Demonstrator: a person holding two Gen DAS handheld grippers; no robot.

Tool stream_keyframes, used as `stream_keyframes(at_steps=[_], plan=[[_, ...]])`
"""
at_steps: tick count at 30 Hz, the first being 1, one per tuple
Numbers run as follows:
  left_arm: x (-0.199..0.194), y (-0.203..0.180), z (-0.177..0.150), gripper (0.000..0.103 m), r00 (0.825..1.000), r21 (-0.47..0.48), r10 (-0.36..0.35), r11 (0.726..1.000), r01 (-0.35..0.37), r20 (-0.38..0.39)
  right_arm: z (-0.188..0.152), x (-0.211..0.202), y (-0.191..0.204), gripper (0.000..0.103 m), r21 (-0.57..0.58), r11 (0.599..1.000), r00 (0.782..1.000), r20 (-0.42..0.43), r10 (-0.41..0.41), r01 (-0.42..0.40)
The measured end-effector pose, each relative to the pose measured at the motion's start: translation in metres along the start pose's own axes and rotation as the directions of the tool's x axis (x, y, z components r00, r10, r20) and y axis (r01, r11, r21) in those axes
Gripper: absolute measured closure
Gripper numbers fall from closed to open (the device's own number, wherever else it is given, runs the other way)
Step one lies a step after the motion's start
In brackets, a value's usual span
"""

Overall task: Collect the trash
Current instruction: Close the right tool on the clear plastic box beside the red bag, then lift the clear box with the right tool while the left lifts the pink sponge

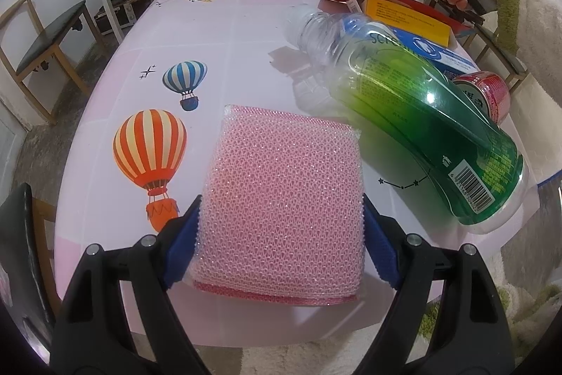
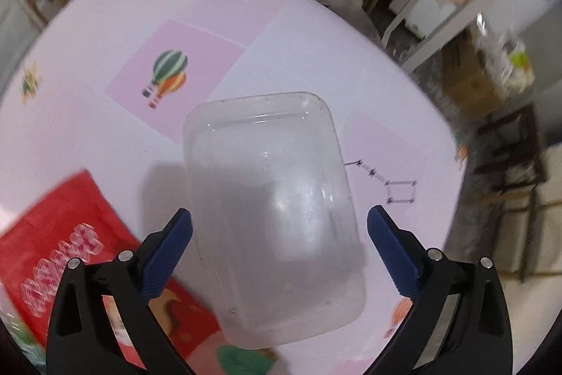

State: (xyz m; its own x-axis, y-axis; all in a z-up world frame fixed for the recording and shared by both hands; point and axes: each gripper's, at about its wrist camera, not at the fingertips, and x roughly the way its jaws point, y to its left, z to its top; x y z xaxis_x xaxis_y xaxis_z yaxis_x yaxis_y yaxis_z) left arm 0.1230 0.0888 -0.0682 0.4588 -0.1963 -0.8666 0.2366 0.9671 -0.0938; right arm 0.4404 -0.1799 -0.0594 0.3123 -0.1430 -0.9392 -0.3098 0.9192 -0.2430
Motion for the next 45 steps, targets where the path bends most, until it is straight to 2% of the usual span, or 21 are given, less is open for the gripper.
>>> stream_keyframes(at_steps=[5, 11, 15, 21, 31, 36, 45], plan=[[0.0, 0.0, 0.0, 0.024, 1.0, 0.002, 0.001, 1.0, -0.001, 0.0, 0.009, 0.01, 0.008, 0.007, -0.039, 0.998, 0.998, -0.016, -0.055, 0.054], [0.0, -0.002, -0.001, 0.024, 1.0, 0.0, 0.003, 1.0, -0.003, 0.009, 0.009, 0.013, 0.001, 0.007, 0.023, 1.0, 1.0, -0.028, -0.002, 0.003], [-0.001, -0.002, -0.002, 0.024, 1.0, -0.002, 0.002, 1.0, -0.002, 0.018, 0.004, 0.009, -0.002, 0.012, 0.052, 0.999, 1.0, -0.009, 0.006, -0.005], [-0.004, -0.001, -0.004, 0.026, 0.999, -0.01, -0.002, 1.0, 0.003, 0.032, -0.011, -0.003, -0.016, 0.014, 0.127, 0.992, 1.0, 0.009, 0.012, -0.013], [-0.007, 0.003, -0.009, 0.026, 0.998, -0.026, -0.029, 0.999, 0.031, 0.062, -0.059, -0.064, -0.043, 0.015, 0.311, 0.947, 0.987, 0.153, 0.04, -0.086], [-0.008, 0.006, -0.009, 0.027, 0.996, -0.03, -0.047, 0.998, 0.049, 0.076, -0.093, -0.099, -0.061, 0.015, 0.407, 0.902, 0.972, 0.229, 0.056, -0.148], [-0.009, 0.011, -0.009, 0.027, 0.993, -0.045, -0.068, 0.996, 0.072, 0.097, -0.144, -0.144, -0.06, 0.015, 0.473, 0.853, 0.949, 0.307, 0.075, -0.22]])
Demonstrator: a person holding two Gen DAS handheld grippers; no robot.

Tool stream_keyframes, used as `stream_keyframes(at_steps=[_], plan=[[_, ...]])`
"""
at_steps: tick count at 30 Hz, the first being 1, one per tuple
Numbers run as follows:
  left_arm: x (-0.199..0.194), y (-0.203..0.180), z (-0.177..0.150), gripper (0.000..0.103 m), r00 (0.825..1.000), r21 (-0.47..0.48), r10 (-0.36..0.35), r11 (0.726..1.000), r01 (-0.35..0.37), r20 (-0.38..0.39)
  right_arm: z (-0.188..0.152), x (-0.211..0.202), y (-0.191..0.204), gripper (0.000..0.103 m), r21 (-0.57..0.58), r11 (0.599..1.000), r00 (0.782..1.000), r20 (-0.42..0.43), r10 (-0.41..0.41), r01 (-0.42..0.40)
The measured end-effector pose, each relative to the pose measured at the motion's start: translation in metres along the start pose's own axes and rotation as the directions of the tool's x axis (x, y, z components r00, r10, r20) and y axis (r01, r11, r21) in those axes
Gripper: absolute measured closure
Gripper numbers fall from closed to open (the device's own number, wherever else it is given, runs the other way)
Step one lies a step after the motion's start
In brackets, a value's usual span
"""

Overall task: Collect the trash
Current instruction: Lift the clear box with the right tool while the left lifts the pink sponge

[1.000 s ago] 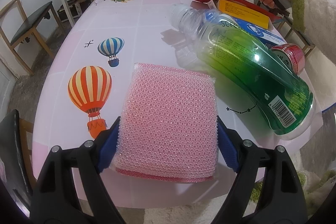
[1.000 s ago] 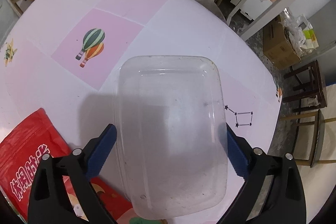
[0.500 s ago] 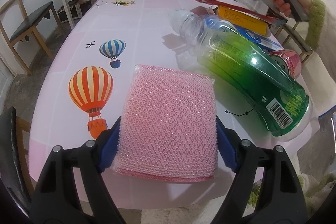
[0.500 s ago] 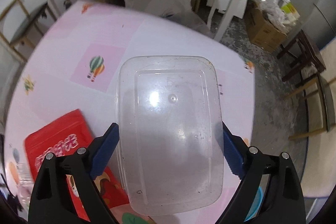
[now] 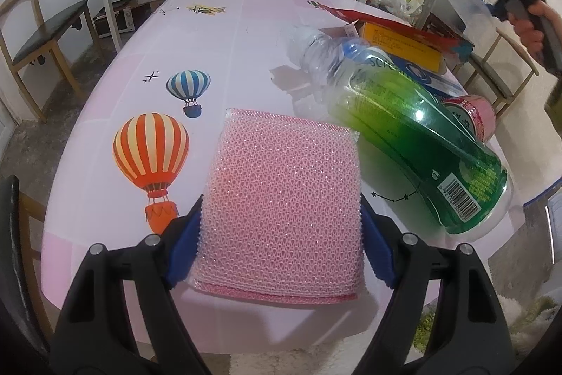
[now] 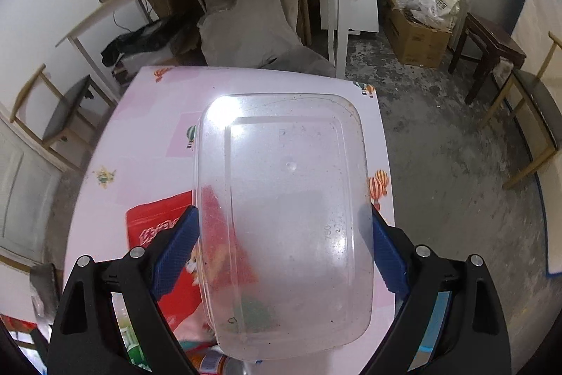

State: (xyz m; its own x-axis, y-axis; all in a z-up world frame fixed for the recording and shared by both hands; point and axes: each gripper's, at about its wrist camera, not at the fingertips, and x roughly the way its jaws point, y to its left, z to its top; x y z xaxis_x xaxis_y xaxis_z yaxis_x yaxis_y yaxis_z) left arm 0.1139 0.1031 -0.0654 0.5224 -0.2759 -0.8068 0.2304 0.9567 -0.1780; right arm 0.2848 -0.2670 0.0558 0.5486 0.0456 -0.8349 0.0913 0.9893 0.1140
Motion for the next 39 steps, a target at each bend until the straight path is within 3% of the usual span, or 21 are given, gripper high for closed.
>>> stream_keyframes(at_steps=[7, 22, 39], plan=[[-0.008, 0.004, 0.003, 0.028, 1.0, -0.017, 0.0, 1.0, 0.0, 0.03, -0.016, -0.025, -0.005, 0.015, 0.05, 0.997, 0.998, 0.026, 0.051, -0.052], [-0.04, 0.008, 0.012, 0.028, 0.993, -0.046, -0.005, 0.999, 0.01, 0.115, -0.038, -0.072, 0.018, 0.015, 0.04, 0.988, 0.985, 0.093, 0.144, -0.148], [-0.082, 0.002, 0.026, 0.028, 0.974, -0.047, -0.032, 0.998, 0.044, 0.224, -0.059, -0.112, 0.019, 0.015, 0.036, 0.978, 0.968, 0.156, 0.197, -0.204]])
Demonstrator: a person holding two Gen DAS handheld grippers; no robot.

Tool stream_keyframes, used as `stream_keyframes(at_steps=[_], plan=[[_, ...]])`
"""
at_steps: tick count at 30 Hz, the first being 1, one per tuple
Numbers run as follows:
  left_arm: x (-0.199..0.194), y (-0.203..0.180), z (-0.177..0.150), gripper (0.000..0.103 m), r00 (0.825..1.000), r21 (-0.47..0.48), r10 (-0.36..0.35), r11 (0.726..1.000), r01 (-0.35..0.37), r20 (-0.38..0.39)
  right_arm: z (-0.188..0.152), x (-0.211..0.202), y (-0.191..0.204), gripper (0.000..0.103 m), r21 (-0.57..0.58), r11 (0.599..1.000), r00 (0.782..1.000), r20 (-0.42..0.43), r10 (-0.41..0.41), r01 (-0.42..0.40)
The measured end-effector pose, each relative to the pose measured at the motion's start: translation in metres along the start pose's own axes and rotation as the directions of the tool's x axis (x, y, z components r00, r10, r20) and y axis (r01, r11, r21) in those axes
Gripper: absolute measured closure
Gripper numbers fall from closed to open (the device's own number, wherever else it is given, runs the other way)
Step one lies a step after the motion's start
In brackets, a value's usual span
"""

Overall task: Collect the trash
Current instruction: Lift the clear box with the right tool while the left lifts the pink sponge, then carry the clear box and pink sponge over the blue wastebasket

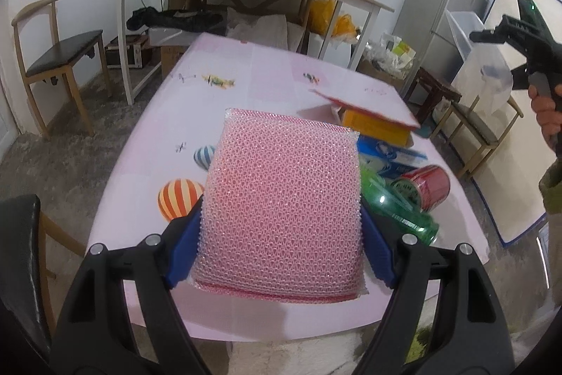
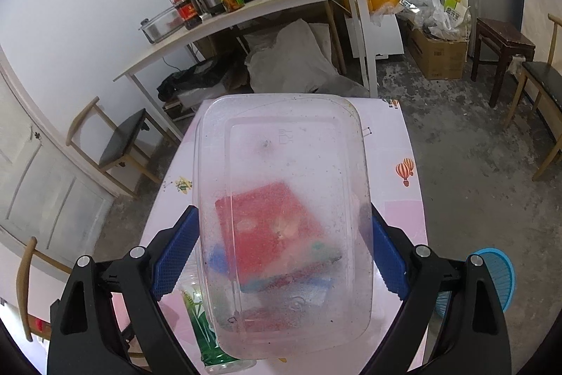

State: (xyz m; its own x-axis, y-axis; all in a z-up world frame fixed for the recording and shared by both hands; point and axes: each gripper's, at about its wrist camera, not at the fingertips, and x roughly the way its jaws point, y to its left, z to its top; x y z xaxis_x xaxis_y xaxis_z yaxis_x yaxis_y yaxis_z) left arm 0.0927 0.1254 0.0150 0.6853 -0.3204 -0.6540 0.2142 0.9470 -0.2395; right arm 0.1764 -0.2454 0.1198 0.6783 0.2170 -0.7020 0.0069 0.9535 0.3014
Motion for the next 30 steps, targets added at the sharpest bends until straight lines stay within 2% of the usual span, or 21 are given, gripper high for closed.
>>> stream_keyframes(at_steps=[8, 17, 22, 30], plan=[[-0.02, -0.019, 0.023, 0.028, 0.996, 0.048, -0.037, 0.998, 0.033, 0.08, -0.011, -0.028, -0.008, 0.015, 0.014, 0.999, 0.998, 0.049, 0.03, -0.031], [-0.036, -0.062, 0.048, 0.028, 0.983, 0.132, -0.114, 0.987, 0.094, 0.147, -0.033, -0.069, -0.041, 0.015, 0.07, 0.997, 0.993, 0.111, 0.025, -0.033], [-0.037, -0.092, 0.056, 0.028, 0.973, 0.165, -0.178, 0.974, 0.154, 0.147, -0.051, -0.096, -0.067, 0.015, 0.118, 0.993, 0.988, 0.153, 0.013, -0.032], [-0.013, -0.152, 0.063, 0.028, 0.948, 0.197, -0.311, 0.936, 0.293, 0.07, -0.094, -0.137, -0.123, 0.015, 0.217, 0.976, 0.98, 0.195, -0.046, 0.003]])
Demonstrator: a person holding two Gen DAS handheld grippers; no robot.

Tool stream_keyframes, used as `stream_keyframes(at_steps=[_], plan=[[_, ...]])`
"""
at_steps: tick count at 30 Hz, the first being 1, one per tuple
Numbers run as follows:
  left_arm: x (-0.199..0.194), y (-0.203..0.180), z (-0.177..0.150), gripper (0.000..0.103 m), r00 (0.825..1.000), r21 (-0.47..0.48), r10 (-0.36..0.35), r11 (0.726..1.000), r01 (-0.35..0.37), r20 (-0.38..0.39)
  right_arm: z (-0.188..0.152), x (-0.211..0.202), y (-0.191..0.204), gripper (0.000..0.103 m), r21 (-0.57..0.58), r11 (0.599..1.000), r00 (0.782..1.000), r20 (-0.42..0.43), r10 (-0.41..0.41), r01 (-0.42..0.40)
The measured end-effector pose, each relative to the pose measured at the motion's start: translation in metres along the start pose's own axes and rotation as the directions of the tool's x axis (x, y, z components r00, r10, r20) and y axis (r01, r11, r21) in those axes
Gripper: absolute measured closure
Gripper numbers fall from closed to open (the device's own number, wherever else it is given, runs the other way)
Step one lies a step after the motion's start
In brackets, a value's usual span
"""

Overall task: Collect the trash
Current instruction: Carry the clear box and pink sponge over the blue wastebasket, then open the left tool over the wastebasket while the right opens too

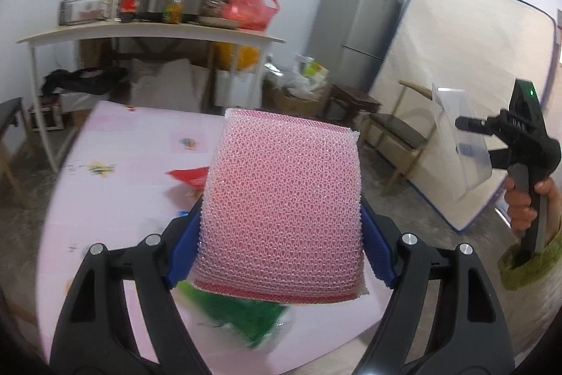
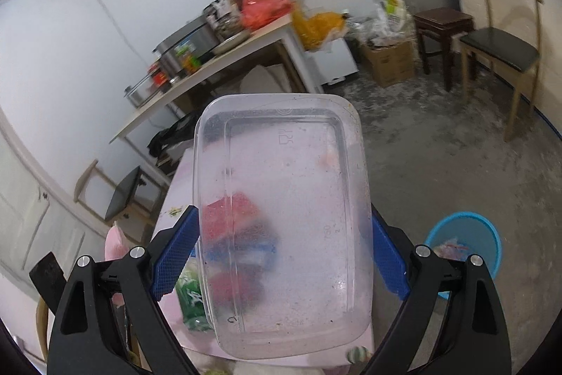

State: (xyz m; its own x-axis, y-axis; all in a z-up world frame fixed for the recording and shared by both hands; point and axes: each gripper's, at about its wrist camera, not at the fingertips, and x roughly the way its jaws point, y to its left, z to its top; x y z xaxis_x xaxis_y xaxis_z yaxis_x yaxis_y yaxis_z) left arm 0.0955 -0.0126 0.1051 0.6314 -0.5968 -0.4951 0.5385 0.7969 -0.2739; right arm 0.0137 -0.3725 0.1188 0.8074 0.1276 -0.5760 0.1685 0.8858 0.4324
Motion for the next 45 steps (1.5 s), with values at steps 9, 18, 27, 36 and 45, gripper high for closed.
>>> stream_keyframes(at_steps=[9, 18, 27, 36, 45], plan=[[0.057, -0.076, 0.002, 0.028, 0.974, 0.051, -0.181, 0.981, 0.189, -0.14, -0.046, -0.047, -0.102, 0.015, 0.215, 0.974, 0.996, 0.042, -0.077, 0.066], [0.142, -0.163, -0.004, 0.027, 0.869, 0.053, -0.319, 0.93, 0.364, -0.379, -0.125, -0.075, -0.209, 0.015, 0.497, 0.858, 0.984, 0.044, -0.174, 0.129], [0.291, -0.251, -0.03, 0.027, 0.714, -0.017, -0.276, 0.938, 0.347, -0.644, -0.173, 0.002, -0.308, 0.015, 0.722, 0.689, 0.997, -0.026, -0.071, 0.067], [0.425, -0.304, -0.05, 0.02, 0.685, 0.008, -0.174, 0.967, 0.254, -0.707, -0.159, 0.138, -0.419, 0.008, 0.786, 0.611, 0.995, -0.09, -0.039, 0.095], [0.437, -0.293, -0.076, 0.02, 0.629, -0.045, -0.19, 0.97, 0.239, -0.754, -0.194, 0.179, -0.47, 0.008, 0.816, 0.532, 0.974, -0.192, -0.116, 0.224]])
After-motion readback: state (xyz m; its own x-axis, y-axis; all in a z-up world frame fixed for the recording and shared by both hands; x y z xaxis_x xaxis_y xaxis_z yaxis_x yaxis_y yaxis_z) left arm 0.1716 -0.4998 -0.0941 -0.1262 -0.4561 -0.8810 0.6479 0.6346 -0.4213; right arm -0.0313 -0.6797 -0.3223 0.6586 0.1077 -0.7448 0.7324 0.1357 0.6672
